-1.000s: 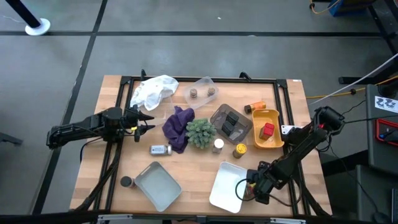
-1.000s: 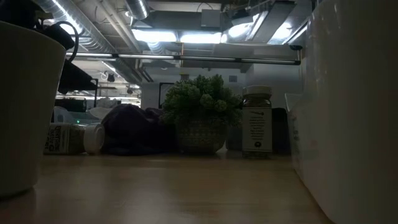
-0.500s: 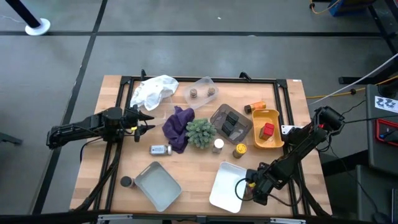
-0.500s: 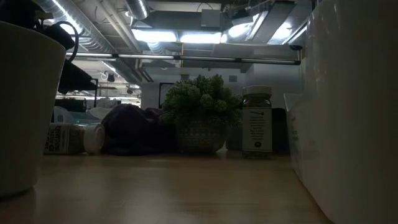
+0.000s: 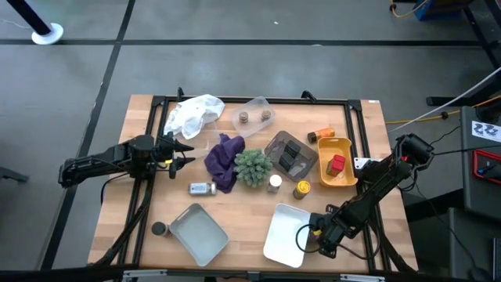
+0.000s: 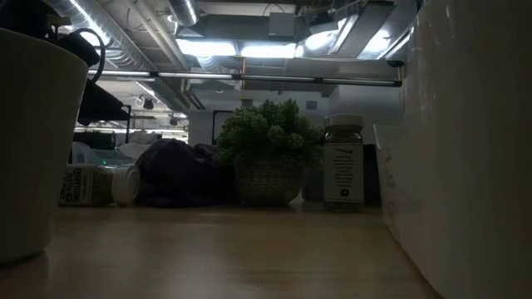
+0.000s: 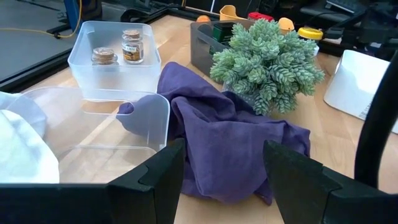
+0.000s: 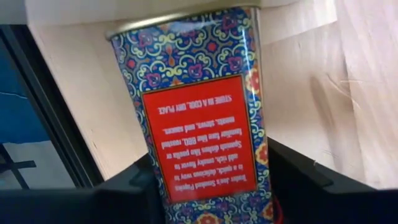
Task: Sort spices by type
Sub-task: Put the red seasoning can into the orange bin
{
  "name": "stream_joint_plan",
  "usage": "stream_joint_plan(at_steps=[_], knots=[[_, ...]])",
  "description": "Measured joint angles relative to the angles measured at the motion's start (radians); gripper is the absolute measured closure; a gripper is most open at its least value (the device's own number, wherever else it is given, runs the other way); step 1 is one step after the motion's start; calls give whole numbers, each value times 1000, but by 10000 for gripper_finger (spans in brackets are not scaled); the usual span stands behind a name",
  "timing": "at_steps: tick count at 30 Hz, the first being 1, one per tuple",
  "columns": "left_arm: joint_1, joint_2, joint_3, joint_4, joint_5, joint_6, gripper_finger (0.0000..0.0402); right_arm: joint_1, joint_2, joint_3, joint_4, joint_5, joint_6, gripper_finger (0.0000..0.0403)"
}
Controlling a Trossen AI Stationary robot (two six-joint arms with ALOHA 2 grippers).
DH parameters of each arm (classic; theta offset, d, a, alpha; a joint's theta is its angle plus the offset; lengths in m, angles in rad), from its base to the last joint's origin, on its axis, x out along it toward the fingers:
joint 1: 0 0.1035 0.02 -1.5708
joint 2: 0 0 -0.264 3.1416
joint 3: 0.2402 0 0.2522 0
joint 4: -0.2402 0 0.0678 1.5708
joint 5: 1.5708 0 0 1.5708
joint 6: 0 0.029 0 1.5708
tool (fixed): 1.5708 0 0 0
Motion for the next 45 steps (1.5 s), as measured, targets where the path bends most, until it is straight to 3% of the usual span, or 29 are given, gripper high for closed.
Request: stream_joint_plan(at_steps=[8,14,21,27,38,45], knots=[[0,0,0,0,0,3,202,0,-1,12,-17,-100,5,193],[0,0,0,0,0,1,202,-7,-1,109,-203,-151,5,196],[0,0,0,0,0,2,202,-8,-1,288,-502,-147,-13,193],[0,0,0,0,0,-1,202,-39,-1,440,-702,-43,-32,195],[0,0,0,7,-1,5,202,-216,-2,603,-827,125,-378,190],[0,0,-2,306,-1,86,202,-399,-2,606,-818,136,-656,195]])
